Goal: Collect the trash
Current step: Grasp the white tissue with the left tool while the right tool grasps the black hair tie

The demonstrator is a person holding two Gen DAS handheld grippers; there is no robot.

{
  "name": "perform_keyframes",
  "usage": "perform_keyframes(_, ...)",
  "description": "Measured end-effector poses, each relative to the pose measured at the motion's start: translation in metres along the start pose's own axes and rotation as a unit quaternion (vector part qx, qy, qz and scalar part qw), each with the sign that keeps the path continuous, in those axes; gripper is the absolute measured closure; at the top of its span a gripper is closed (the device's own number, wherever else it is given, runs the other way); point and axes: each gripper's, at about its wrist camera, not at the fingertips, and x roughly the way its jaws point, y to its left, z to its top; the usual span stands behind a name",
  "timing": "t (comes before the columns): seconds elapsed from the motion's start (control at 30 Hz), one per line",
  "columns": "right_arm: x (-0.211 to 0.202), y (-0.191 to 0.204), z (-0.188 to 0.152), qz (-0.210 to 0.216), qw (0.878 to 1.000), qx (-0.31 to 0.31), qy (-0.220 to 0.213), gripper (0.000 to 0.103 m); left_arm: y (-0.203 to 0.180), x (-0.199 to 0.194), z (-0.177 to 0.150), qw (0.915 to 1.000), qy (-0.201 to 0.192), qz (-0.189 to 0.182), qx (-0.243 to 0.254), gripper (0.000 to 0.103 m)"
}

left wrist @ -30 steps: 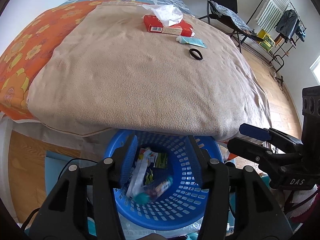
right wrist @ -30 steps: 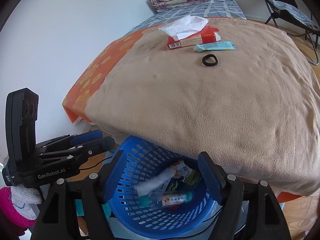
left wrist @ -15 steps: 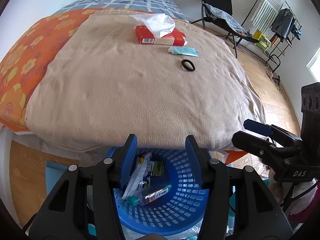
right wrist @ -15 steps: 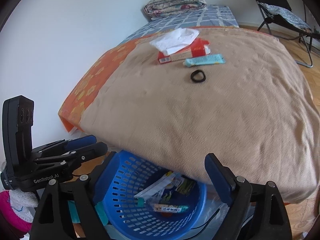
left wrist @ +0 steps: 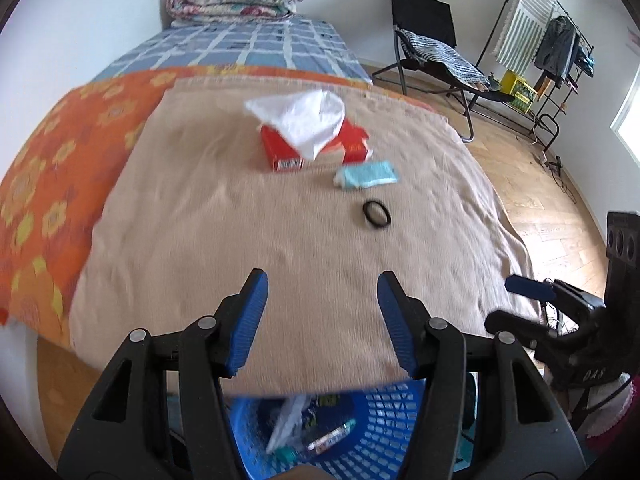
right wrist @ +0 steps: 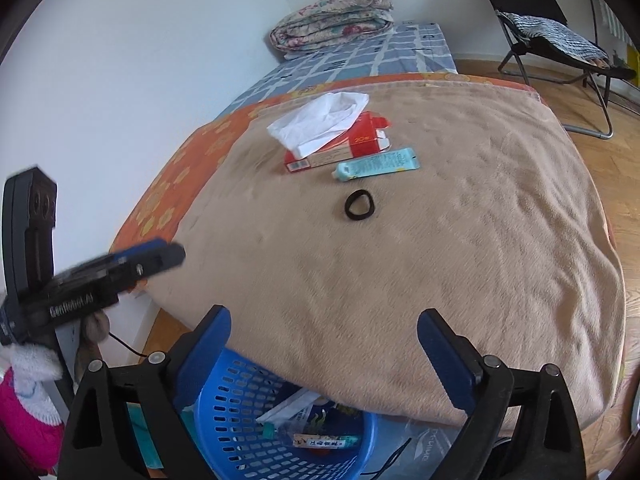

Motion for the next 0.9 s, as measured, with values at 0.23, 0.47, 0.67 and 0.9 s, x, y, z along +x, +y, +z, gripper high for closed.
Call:
perform_keyframes(0.23, 0.008, -0.01, 0.023, -0.025, 0.999, -0.032, -0.005, 0.007, 0.001, 0.021, 0.053, 0.9997, -0.02, 0.004, 0.009, 0.036)
perform_keyframes(0.47, 0.034, -0.018, 0.045, -0.03, 0.999, -0.035, 0.012, 0.007, 0.006, 0.055, 0.097, 0.9998, -0.018, -0.007, -0.003, 0.036)
perform_keyframes(0.67, 0.052, -0.017, 0.057, -0.031, 0.998, -0.047, 0.023, 0.008, 0.004, 0.09, 0.123, 0.9999, -0.011, 0.013, -0.003, 0.036)
perform_keyframes(0.9, 0.067, -0.018, 0.068, -0.034, 0.998, -0.052, 0.029, 0.008, 0.002, 0.127, 0.145, 0.9996, -0.005, 0.028, -0.004, 0.036)
